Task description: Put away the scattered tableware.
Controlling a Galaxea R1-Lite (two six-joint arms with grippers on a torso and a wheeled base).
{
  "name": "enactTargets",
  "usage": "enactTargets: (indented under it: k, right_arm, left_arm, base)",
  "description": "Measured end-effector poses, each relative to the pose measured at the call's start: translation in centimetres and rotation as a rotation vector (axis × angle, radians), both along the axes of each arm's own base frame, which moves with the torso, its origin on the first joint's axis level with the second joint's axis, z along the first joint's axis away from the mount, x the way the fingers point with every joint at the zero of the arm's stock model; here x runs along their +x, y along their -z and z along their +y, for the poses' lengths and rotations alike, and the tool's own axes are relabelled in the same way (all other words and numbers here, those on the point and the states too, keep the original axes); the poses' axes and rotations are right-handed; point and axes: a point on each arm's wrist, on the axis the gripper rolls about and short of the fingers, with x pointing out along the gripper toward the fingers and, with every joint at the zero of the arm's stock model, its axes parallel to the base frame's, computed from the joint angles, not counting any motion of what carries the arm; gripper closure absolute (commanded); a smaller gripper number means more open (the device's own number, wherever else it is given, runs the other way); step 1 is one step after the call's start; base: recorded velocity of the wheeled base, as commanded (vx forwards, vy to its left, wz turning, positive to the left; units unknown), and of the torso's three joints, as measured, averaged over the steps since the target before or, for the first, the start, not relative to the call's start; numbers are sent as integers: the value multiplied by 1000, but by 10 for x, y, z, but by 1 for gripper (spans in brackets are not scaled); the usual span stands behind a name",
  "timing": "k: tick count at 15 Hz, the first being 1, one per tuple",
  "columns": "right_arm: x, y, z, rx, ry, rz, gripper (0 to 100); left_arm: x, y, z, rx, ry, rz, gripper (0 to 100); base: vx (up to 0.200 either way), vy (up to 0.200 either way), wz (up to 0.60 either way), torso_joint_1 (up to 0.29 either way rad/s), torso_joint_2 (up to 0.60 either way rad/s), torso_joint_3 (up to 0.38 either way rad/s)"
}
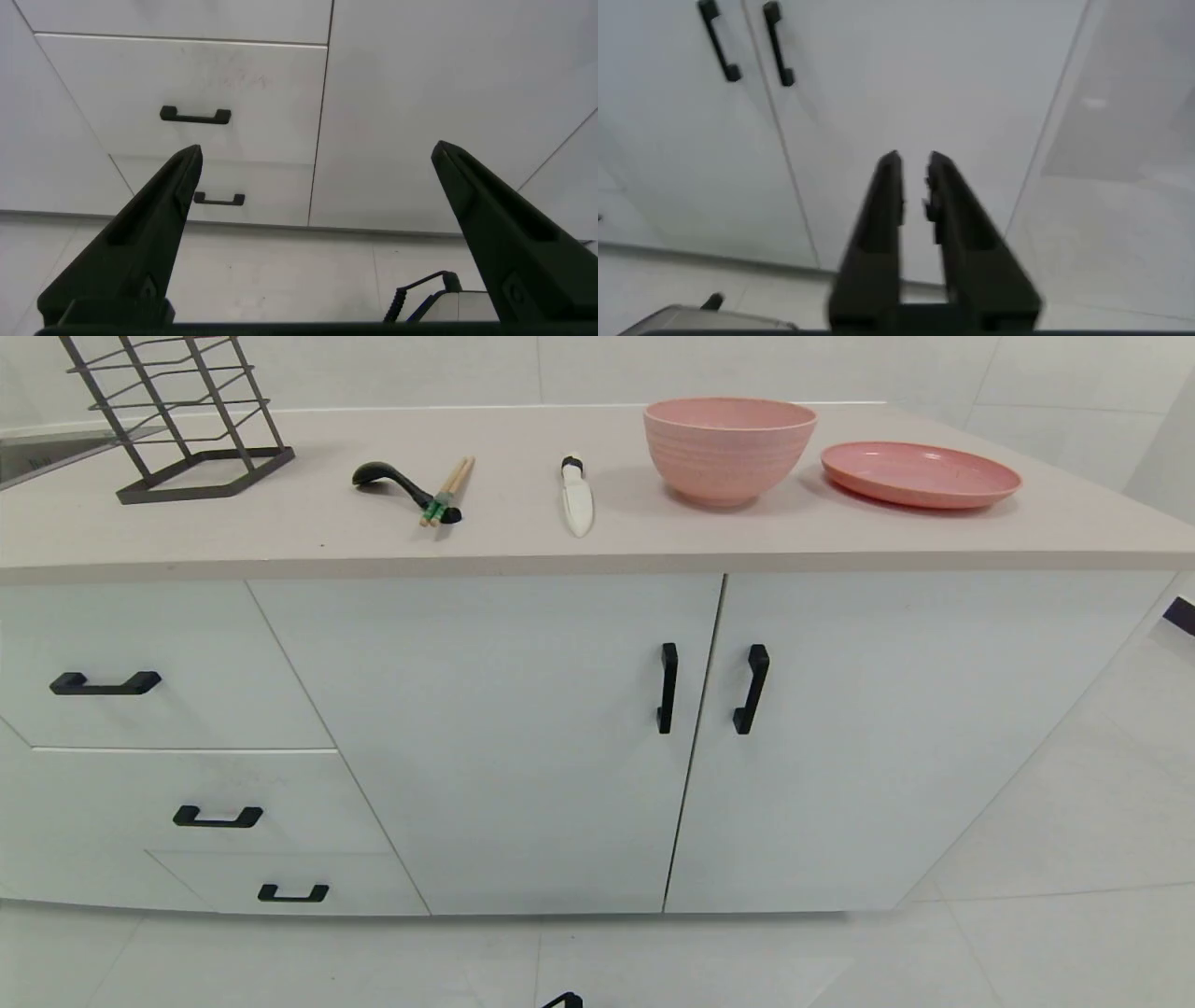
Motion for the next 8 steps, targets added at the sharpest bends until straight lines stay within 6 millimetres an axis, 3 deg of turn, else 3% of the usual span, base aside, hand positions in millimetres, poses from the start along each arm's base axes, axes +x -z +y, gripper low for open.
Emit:
enactTargets:
  k: [2,5,8]
  right_arm:
    - [8,-20,0,-4,-77,73,0]
    - [37,-55,5,-10,-188,128,0]
    - [70,-70,14,-23,-323,180,0]
  left_arm:
    - [0,0,0,0,0,0,0]
    - [0,0,0,2,6,0,0]
    - [0,0,0,0,6,1,0]
  base:
    - [0,0,0,0,0,0]
    - [0,0,0,0,0,0]
    - [0,0,0,0,0,0]
